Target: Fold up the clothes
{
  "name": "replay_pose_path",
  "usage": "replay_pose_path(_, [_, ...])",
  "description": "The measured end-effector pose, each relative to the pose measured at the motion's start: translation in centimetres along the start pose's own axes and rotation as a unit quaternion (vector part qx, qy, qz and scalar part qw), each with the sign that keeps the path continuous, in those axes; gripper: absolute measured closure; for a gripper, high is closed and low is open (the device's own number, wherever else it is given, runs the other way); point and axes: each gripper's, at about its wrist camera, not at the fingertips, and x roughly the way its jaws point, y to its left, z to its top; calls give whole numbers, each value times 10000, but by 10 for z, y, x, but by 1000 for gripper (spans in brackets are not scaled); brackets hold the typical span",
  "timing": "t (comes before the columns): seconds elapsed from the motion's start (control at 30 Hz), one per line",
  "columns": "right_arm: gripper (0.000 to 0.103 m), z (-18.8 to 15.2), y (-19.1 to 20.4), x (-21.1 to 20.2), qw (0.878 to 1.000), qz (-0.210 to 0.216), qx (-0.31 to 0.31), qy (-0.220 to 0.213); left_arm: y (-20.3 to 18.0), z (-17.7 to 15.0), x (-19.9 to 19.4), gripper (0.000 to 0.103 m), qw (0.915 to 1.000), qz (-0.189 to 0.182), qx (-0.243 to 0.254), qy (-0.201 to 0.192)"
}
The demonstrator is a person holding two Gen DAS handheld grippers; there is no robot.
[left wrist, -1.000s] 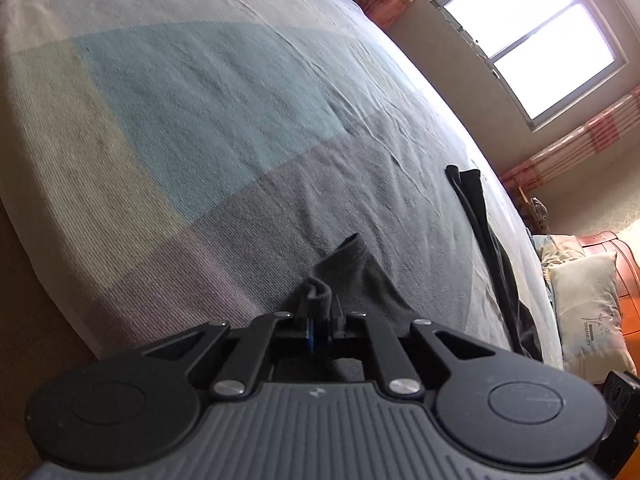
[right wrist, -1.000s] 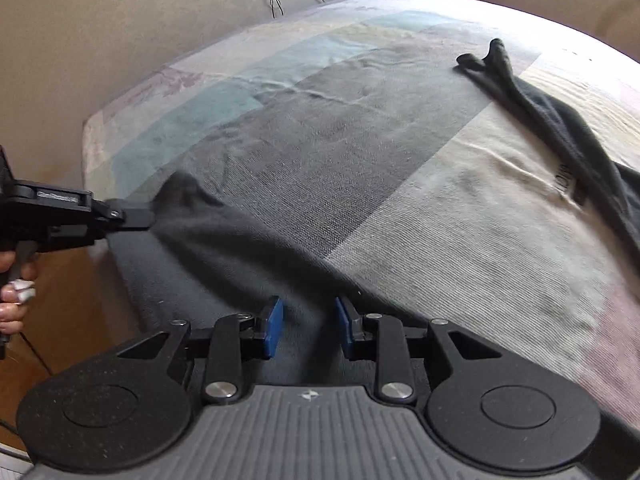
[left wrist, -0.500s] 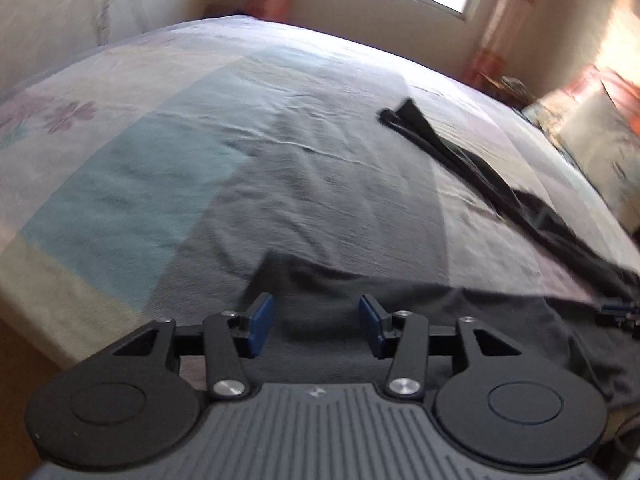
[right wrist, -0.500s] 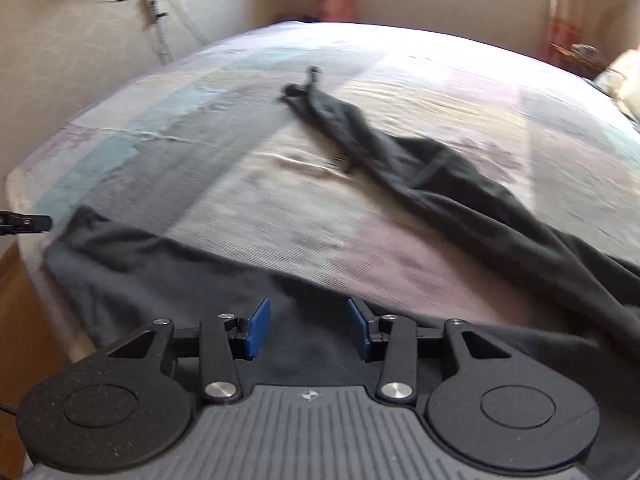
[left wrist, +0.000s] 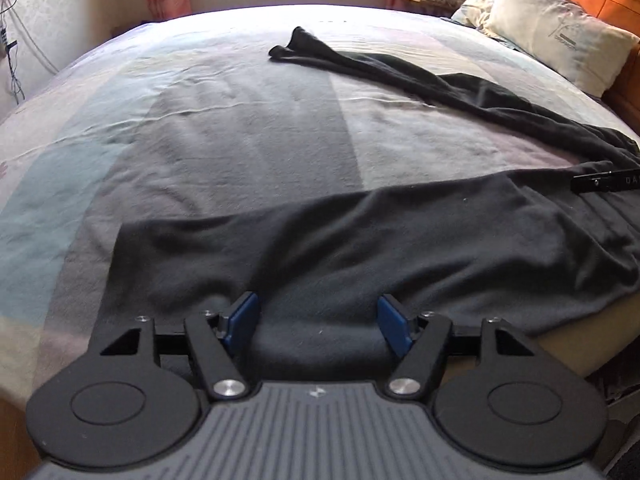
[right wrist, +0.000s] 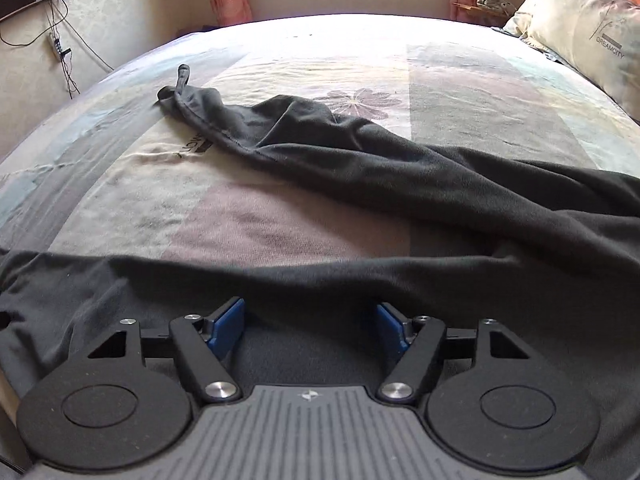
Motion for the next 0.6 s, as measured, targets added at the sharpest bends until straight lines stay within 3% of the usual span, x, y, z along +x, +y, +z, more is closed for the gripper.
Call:
replay_pose_path(0.13, [21,0,1,-13,9999,99,-24,6,4,2,-12,35,9992,267,-203,220])
replay_pose_path(0.23, [20,-12,-10,-49,9994,86,98,-310,-9,10,-21,33,9998,147,-104,39])
replay_pose_path(0.33, [20,-29,-34,-83,9973,-397,273,-562,-34,22,-22,28,9999,-65,89,-123])
replay_pose_path(0.47, [20,-54,-82,-108,9895,-1140,692,-561,-76,36,-13,28,9975,-519,435,-194])
replay_pose_path(0.6, [20,-82,-121,-108,9850,-1210,1196,-291,-111,41,2,28,9940,-872,619,-212])
